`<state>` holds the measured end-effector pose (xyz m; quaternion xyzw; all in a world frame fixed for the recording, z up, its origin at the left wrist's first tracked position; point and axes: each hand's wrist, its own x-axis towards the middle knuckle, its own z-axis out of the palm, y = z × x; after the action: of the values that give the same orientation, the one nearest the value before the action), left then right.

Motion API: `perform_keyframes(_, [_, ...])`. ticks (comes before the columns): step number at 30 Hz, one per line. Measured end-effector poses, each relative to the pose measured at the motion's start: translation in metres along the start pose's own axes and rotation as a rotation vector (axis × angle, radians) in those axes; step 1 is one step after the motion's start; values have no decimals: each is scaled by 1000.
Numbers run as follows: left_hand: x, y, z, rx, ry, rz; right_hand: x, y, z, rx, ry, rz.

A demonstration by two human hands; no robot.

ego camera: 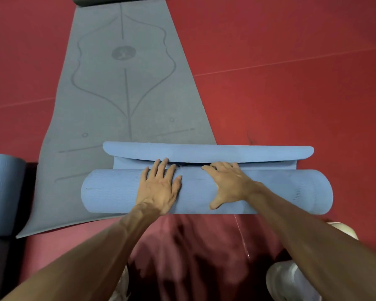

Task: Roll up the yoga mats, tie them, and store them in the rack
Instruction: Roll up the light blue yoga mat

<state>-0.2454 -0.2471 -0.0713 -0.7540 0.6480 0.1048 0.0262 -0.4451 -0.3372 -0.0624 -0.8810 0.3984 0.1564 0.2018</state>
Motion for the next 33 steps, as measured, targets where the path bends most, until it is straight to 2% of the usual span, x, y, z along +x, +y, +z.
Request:
perform_keyframes(5, [32,-3,-4,-41,-13,-42,0,5,7,-67,242,-50])
perform_keyframes(8, [48,-5,-5,-54,-42,-35,6,5,8,-35,356,-26])
perform_keyframes(15, [91,-13,-13,-108,-40,-3,9,7,24,-138,643,59])
perform_keyframes(19, [122,-16,-18,-164,-6,23,24,14,12,-117,732,58])
perform_keyframes(23, [146,-22,-17,-196,36,13,37,21,3,-141,698,-7])
perform_keyframes(27, [165,-24,-14,-205,-23,14,38,22,3,-153,613,-50])
perform_keyframes(30, [170,-24,-14,-213,-21,8,37,20,-6,-186,380,-1])
perform_keyframes(32, [166,-24,-15,-236,34,14,38,19,-14,-222,199,34])
perform_keyframes(33, [162,-24,-15,-241,65,22,37,18,-16,-241,162,40])
